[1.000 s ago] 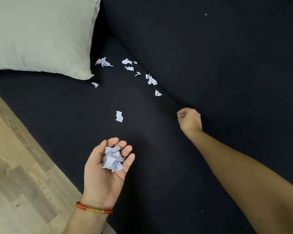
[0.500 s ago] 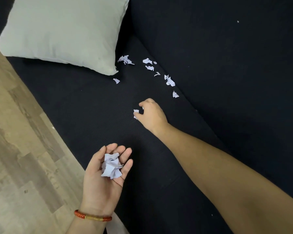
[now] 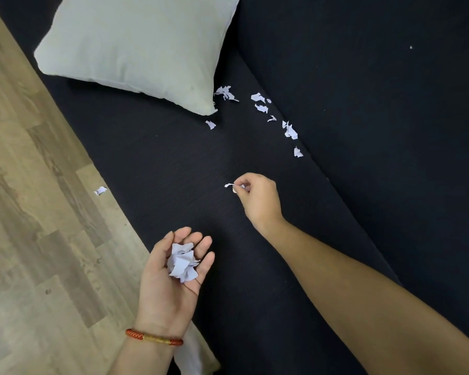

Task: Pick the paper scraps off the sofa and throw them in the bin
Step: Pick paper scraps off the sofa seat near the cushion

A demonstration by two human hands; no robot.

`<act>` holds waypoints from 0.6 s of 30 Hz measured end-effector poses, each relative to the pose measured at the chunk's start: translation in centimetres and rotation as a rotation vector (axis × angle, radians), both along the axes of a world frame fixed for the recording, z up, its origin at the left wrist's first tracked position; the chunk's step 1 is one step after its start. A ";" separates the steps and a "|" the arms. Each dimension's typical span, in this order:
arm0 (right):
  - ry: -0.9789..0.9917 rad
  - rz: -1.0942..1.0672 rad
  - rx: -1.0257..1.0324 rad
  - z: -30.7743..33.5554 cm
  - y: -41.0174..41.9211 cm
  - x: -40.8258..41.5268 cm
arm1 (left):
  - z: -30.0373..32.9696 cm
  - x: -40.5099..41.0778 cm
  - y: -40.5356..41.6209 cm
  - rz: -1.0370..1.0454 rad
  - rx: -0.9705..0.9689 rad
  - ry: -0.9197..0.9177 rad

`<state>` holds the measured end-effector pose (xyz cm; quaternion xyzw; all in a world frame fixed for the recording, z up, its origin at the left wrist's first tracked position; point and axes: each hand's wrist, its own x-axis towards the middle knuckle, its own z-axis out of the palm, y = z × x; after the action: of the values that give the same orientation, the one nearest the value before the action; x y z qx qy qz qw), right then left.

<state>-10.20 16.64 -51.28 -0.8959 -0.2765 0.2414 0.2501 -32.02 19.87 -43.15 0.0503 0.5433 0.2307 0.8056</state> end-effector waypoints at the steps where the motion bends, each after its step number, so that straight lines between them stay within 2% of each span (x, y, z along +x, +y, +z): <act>1: 0.044 -0.068 0.048 0.4 -0.3 -0.6 | 0.1 0.1 0.2 0.000 0.002 -0.001; 11: 0.249 -0.461 0.448 10.5 -2.0 -5.7 | 3.3 3.7 3.0 -0.103 0.017 -0.106; 15: 0.265 -0.475 0.569 15.6 -2.6 -7.2 | 5.5 5.6 3.8 -0.202 0.076 -0.174; 18: 0.289 -0.416 0.527 17.8 -3.6 -7.9 | 6.3 6.4 3.3 -0.273 0.107 -0.245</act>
<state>-18.13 13.03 -33.48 -0.7944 -0.1029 0.2297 0.5527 -25.62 23.21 -36.86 0.1377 0.4162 0.1520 0.8858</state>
